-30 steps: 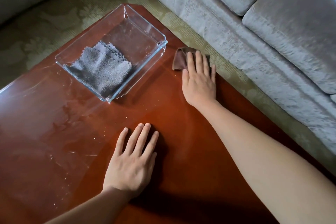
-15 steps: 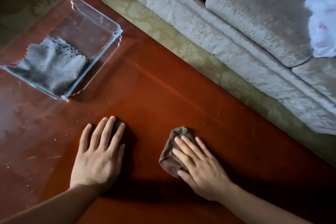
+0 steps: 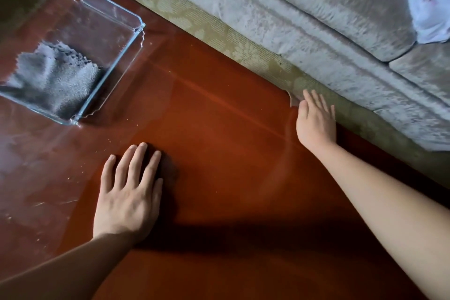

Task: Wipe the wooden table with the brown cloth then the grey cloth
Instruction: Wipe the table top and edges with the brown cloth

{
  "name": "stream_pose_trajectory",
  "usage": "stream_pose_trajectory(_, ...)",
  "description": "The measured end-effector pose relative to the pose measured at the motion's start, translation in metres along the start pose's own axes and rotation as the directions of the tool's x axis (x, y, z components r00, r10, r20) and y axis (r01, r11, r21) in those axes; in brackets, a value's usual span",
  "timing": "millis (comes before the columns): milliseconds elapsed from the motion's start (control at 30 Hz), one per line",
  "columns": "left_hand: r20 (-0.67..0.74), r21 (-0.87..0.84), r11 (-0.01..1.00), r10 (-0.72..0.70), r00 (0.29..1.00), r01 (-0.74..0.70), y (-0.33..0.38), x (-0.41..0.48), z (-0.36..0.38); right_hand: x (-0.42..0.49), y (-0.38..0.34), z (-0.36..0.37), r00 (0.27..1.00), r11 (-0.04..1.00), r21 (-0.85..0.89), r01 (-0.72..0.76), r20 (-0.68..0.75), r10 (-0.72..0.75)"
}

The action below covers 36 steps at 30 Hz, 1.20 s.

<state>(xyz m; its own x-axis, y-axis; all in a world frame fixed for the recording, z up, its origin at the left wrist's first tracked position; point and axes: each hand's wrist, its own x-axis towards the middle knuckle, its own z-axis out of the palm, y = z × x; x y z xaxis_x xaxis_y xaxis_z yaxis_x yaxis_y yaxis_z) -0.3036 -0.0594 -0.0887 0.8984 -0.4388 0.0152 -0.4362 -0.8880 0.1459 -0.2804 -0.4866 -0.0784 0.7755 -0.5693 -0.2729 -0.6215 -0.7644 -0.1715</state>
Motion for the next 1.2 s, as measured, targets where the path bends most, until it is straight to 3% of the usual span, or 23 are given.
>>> stream_pose_trajectory(167, -0.008, -0.001, 1.0, 0.006, 1.0, -0.006, -0.001, 0.001, 0.0, -0.06, 0.06, 0.003, 0.997, 1.0, -0.018, 0.013, -0.074, -0.015)
stream_pose_trajectory(267, -0.007, 0.002, 1.0, 0.013, 1.0, -0.013, -0.001, 0.002, 0.001, -0.077, 0.056, 0.011, 0.997, 0.999, -0.047, -0.007, -0.077, 0.004)
stream_pose_trajectory(467, 0.021, 0.017, 1.0, 0.02, 1.0, -0.02, -0.003, 0.001, 0.004, -0.029, -0.085, 0.029, 0.97, 0.968, -0.129, 0.215, -0.082, -0.227)
stream_pose_trajectory(633, 0.02, 0.004, 1.0, 0.03, 0.999, -0.03, -0.005, 0.001, 0.005, 0.009, -0.223, 0.045, 0.9, 0.888, -0.18, 0.422, -0.033, -0.435)
stream_pose_trajectory(733, 0.013, -0.009, 1.0, 0.029, 0.999, -0.029, -0.005, 0.0, 0.004, 0.017, -0.256, 0.048, 0.85, 0.833, -0.192, 0.52, 0.017, -0.527)
stream_pose_trajectory(933, 0.002, -0.038, 0.999, 0.018, 1.0, -0.018, -0.006, 0.0, 0.002, -0.043, -0.228, 0.059, 0.635, 0.601, -0.225, 0.767, 0.131, -0.761)
stream_pose_trajectory(1100, -0.031, -0.162, 0.987, -0.018, 0.999, 0.013, -0.009, -0.002, -0.005, -0.115, -0.157, 0.059, 0.467, 0.401, -0.265, 0.877, 0.277, -0.84)
stream_pose_trajectory(1133, -0.032, -0.223, 0.974, -0.031, 0.999, 0.023, -0.01, -0.004, -0.008, -0.121, -0.143, 0.056, 0.47, 0.404, -0.258, 0.877, 0.291, -0.834)
stream_pose_trajectory(1200, -0.051, -0.4, 0.915, -0.082, 0.995, 0.055, -0.016, -0.009, -0.015, -0.123, -0.123, 0.051, 0.545, 0.486, -0.258, 0.835, 0.266, -0.795)
